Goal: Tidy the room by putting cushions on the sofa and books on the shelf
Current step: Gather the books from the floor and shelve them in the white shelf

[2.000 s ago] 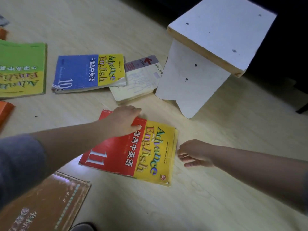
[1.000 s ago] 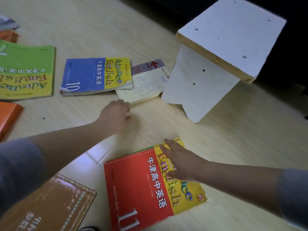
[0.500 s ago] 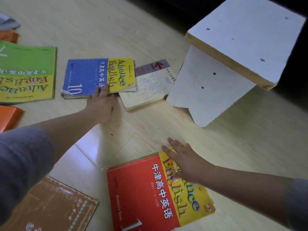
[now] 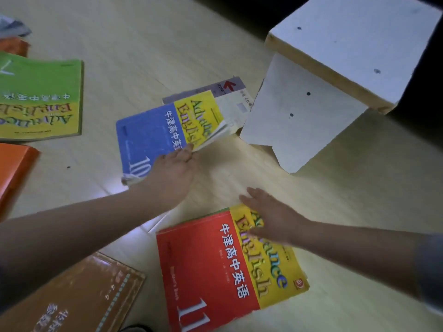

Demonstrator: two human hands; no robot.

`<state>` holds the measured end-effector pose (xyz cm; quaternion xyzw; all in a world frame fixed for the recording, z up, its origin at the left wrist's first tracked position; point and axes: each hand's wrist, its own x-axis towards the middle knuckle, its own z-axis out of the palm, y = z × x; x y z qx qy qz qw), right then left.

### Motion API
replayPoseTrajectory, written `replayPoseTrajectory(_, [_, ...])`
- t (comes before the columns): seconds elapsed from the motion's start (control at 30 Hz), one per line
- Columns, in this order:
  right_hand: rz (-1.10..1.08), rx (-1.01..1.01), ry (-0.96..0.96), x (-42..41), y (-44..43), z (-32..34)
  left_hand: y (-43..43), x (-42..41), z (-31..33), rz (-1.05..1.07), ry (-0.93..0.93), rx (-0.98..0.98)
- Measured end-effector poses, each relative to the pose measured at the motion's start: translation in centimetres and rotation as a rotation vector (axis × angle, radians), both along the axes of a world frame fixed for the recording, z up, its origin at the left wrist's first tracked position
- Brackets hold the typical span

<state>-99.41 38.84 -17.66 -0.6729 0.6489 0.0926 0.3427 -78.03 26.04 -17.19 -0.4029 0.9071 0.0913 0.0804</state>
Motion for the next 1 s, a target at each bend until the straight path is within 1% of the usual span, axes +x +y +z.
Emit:
replayPoseTrajectory(0.03, [-0.103,-0.046,-0.050,-0.3,-0.2,0.3,1.3,-0.4,0.5,-0.016,0.035,0.055])
replayPoseTrajectory(0.1, [-0.349,-0.173,-0.154,-1.0,-0.6,1.0,4.2,-1.0,1.1,-0.028,0.023,0.145])
replayPoseTrajectory(0.13, [-0.483,-0.196,-0.224,-1.4,-0.8,1.5,5.5,-1.3,1.4,-0.030,0.009,0.183])
replayPoseTrajectory(0.17, [-0.618,-0.166,-0.330,-1.7,-1.2,1.9,6.7,-1.6,1.9,-0.040,-0.001,0.209])
replayPoseTrajectory(0.2, [-0.765,-0.071,-0.471,-1.9,-1.3,2.5,7.9,-1.9,2.3,-0.066,-0.005,0.221])
replayPoseTrajectory(0.27, [-1.027,0.206,-0.772,-1.9,-1.6,3.1,9.6,-2.4,2.7,-0.134,-0.015,0.242])
replayPoseTrajectory(0.3, [-1.113,0.294,-0.845,-1.9,-1.3,3.2,10.4,-2.8,2.8,-0.172,-0.024,0.270])
replayPoseTrajectory(0.33, [-1.160,0.342,-0.858,-2.0,-1.0,3.1,11.2,-3.1,2.8,-0.214,-0.031,0.302])
replayPoseTrajectory(0.43, [-1.258,0.375,-0.814,-1.9,-0.2,2.0,12.6,-4.0,2.5,-0.306,-0.051,0.355])
replayPoseTrajectory(0.5, [-1.284,0.372,-0.781,-1.8,-0.2,1.6,12.1,-4.0,2.3,-0.289,-0.047,0.361])
replayPoseTrajectory(0.57, [-1.300,0.352,-0.759,-1.7,-0.7,1.2,11.1,-3.7,2.1,-0.234,0.001,0.332])
replayPoseTrajectory(0.67, [-1.315,0.300,-0.740,-1.4,-1.9,0.8,9.6,-2.7,1.7,-0.132,0.144,0.294])
replayPoseTrajectory(0.83, [-1.290,0.230,-0.731,-0.8,-3.6,1.5,7.1,-1.1,1.3,-0.005,0.206,0.280])
replayPoseTrajectory(0.93, [-1.269,0.217,-0.796,-1.4,-3.5,2.5,4.8,-0.6,1.6,0.073,0.266,0.245])
replayPoseTrajectory(1.0, [-1.275,0.234,-0.866,-2.1,-2.4,3.1,3.5,-0.4,1.5,0.104,0.259,0.226])
